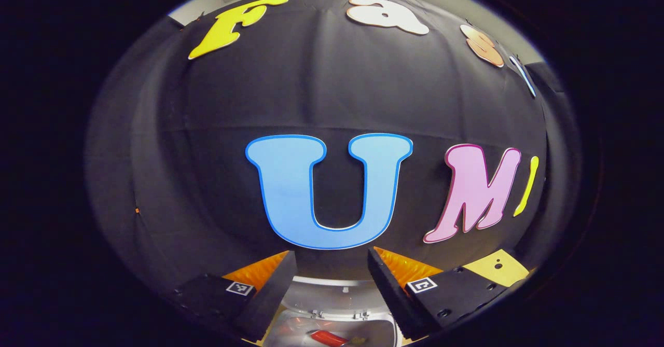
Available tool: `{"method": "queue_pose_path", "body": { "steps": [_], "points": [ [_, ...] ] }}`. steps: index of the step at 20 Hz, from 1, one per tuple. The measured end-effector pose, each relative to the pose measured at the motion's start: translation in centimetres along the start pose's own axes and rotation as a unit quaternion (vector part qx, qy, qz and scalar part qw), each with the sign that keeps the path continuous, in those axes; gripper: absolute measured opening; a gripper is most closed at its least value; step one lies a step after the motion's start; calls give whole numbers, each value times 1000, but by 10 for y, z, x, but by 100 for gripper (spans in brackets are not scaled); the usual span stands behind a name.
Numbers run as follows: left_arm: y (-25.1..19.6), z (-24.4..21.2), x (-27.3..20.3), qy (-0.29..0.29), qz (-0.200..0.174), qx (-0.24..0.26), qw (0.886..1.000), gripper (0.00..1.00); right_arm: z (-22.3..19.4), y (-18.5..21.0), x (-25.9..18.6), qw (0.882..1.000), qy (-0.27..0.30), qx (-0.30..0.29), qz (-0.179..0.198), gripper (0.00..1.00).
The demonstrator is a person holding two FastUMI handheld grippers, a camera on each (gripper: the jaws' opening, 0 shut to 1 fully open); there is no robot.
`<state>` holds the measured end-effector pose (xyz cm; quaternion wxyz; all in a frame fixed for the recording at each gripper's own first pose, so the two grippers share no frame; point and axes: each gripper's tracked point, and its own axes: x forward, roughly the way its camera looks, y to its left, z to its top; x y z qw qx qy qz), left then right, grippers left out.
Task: Press the lid of the desktop garbage bin to open it, pick up the crumpled paper on the desktop and throw it into the bin, then pick up the pop can on the desktop and drop it into the bin, and finally close the garbage bin lid.
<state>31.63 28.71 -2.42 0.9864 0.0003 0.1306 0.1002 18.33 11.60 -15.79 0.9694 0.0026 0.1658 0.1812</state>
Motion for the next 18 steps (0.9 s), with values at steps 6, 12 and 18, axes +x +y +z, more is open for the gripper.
{"method": "queue_pose_path", "body": {
  "steps": [6,12,18],
  "points": [
    [-16,-33,4,79,-41,1,996,92,-3,-10,2,1000,2,11,-9,97],
    [-20,-81,-57,121,-62,-3,991,93,-3,-3,4,1000,0,13,-7,97],
    [-19,-151,-111,164,-72,2,984,93,-2,5,11,1000,5,14,-2,97]
  ]
}}
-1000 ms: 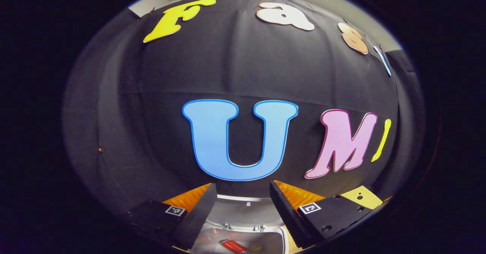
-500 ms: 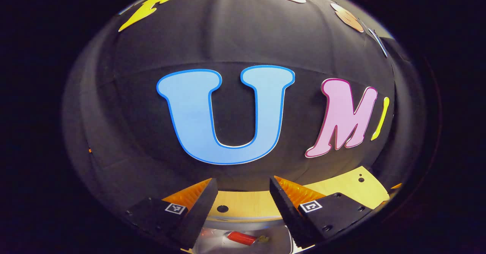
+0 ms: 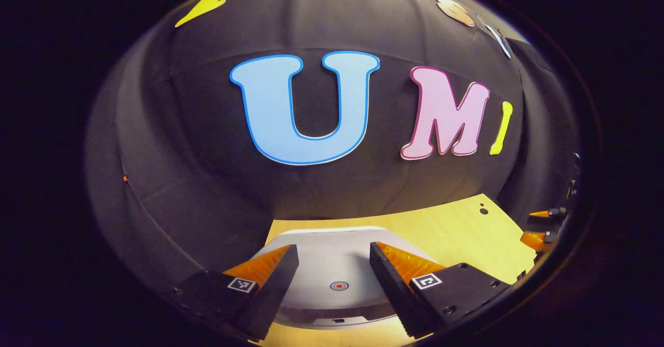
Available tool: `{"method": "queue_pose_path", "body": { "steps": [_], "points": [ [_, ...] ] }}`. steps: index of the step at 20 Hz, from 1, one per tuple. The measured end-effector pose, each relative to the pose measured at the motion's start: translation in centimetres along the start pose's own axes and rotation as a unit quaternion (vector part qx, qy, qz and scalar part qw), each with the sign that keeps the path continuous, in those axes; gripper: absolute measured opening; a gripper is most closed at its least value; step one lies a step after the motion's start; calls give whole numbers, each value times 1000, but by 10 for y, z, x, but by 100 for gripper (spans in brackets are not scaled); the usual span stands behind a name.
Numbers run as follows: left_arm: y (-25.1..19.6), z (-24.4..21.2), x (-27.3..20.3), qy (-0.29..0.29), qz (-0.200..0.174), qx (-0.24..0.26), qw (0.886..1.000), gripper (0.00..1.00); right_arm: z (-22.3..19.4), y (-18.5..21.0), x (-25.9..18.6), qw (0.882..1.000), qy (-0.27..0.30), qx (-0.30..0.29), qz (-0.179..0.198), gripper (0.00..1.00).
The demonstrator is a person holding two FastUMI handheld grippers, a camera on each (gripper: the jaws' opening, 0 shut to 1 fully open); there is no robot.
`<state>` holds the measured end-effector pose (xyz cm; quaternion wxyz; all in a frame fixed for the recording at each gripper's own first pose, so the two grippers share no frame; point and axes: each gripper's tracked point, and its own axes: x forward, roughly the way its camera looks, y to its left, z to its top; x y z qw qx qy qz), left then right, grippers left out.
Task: Press the lid of the desktop garbage bin to open it, pick up the crumpled paper on the desktop and throw it into the bin, then pick up the pop can on the desktop and drop it into the bin, and finally close the garbage bin lid.
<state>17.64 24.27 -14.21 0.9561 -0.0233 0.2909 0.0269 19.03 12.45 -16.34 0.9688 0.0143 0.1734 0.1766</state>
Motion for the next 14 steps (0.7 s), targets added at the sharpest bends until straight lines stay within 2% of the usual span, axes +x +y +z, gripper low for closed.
{"method": "queue_pose_path", "body": {
  "steps": [1,6,10,14],
  "points": [
    [-2,-8,-2,1,-4,-1,1000,96,0,3,0,1000,-1,0,1,97],
    [-7,-52,-7,41,-8,16,999,96,-1,12,3,1000,1,-5,6,97],
    [-7,-70,-9,59,-14,6,998,97,-4,16,5,1000,2,-7,6,97],
    [-8,-72,-7,57,-14,27,998,97,-7,21,8,1000,5,5,10,97]
  ]
}}
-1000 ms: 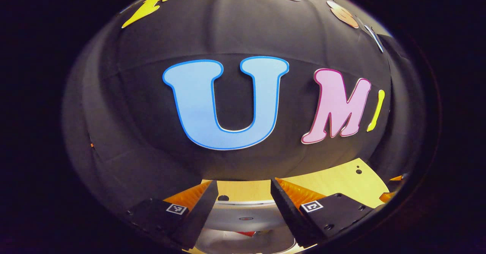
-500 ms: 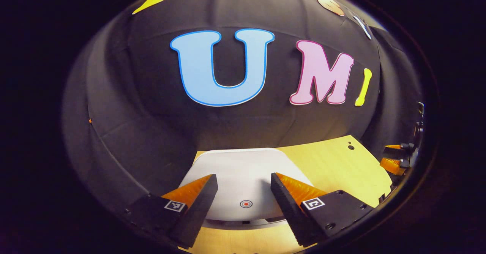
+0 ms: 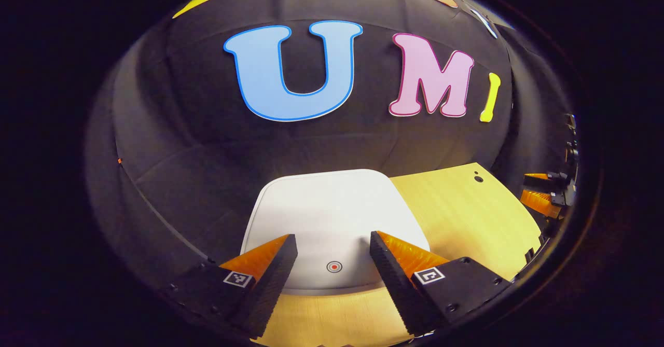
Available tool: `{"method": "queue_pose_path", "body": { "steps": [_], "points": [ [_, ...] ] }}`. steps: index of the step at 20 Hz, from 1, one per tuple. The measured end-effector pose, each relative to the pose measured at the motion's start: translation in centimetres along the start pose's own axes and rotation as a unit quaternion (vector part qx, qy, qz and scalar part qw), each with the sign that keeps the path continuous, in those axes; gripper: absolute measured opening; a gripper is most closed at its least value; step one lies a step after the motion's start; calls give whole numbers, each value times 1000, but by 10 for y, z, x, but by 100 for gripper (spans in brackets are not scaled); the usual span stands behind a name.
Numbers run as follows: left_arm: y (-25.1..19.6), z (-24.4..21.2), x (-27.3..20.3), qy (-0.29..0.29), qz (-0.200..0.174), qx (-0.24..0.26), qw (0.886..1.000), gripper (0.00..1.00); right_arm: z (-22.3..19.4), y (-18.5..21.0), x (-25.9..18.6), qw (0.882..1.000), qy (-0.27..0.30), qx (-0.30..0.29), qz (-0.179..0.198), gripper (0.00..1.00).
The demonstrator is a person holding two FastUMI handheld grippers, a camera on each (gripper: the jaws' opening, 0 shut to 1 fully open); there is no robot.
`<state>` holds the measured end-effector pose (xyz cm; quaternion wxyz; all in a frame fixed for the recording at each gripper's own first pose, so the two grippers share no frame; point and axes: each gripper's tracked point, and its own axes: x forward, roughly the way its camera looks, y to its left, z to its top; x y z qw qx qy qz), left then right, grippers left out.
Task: Press the lid of the desktop garbage bin to open it, pick up the crumpled paper on the desktop and throw it into the bin, then pick up the pop can on the desktop and drop it into the bin, and finally close the garbage bin lid.
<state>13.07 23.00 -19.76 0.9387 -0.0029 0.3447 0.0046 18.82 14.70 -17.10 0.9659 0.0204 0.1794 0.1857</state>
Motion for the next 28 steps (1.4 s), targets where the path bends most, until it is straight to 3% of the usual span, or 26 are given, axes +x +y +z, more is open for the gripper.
{"method": "queue_pose_path", "body": {
  "steps": [6,15,21,28],
  "points": [
    [-4,-6,3,11,-2,-3,1000,99,-4,10,0,1000,3,1,13,97],
    [-16,19,-16,-69,37,1,997,94,21,17,-18,1000,-18,-11,13,97],
    [-67,35,-55,-133,16,-3,991,93,42,38,-37,999,-45,-10,-8,97],
    [-128,52,-117,-225,-9,24,974,93,84,48,-82,993,-99,-30,-65,97]
  ]
}}
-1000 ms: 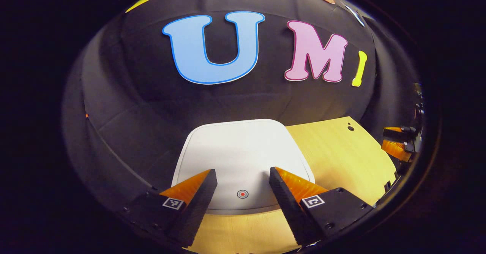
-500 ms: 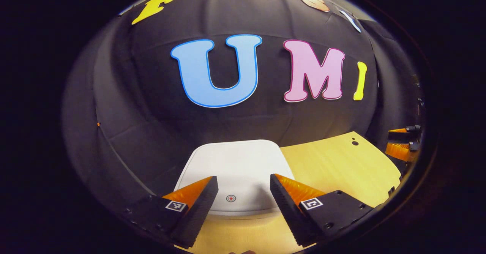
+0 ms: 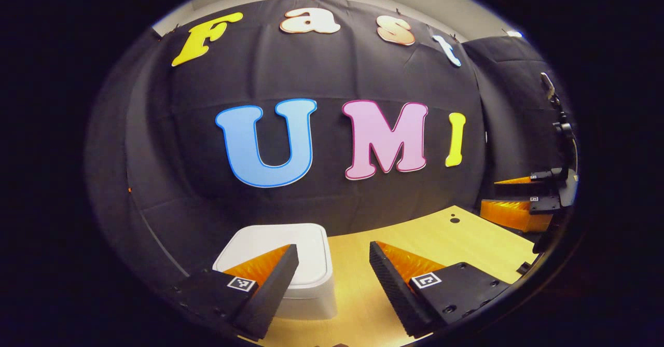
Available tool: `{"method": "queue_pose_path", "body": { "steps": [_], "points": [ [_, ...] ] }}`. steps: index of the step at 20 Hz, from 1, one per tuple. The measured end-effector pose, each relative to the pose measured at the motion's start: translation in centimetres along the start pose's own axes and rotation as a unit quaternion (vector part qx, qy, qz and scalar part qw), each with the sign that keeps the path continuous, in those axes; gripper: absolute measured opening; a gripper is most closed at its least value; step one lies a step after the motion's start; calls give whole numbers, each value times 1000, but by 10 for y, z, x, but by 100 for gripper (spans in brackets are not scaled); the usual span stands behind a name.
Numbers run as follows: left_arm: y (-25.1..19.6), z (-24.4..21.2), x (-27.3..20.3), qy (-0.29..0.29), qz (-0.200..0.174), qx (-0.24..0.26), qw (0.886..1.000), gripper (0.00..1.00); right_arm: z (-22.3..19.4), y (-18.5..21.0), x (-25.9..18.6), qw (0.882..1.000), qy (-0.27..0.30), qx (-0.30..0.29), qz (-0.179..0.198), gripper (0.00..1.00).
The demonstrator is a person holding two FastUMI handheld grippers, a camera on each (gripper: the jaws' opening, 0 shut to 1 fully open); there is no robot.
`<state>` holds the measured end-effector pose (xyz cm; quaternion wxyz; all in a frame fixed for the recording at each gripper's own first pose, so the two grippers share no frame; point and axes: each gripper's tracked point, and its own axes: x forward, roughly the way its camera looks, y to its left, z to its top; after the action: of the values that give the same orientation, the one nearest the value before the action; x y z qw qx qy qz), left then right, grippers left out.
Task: Press the lid of the desktop garbage bin to open it, pick up the crumpled paper on the desktop and throw it into the bin, then pick up the pop can on the desktop and drop it into the bin, and finally close the garbage bin lid.
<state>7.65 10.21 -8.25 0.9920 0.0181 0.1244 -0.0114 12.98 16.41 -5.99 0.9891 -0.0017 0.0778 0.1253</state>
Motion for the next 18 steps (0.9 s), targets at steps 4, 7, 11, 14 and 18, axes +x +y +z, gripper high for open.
{"method": "queue_pose_path", "body": {
  "steps": [4,7,11,14,18],
  "points": [
    [-30,2,-30,-25,-16,22,999,93,20,-7,-32,999,-31,12,-42,97],
    [-60,15,-47,-43,-36,2,998,93,32,-19,-57,996,-52,-1,-70,97],
    [-72,38,-59,-53,-7,-21,998,93,46,-33,-83,995,-76,-17,-64,97],
    [-82,61,-69,-73,32,-10,997,93,48,-52,-95,995,-79,-19,-57,97],
    [-111,67,-84,-85,51,-35,994,93,50,-75,-116,995,-89,-32,-45,96]
  ]
}}
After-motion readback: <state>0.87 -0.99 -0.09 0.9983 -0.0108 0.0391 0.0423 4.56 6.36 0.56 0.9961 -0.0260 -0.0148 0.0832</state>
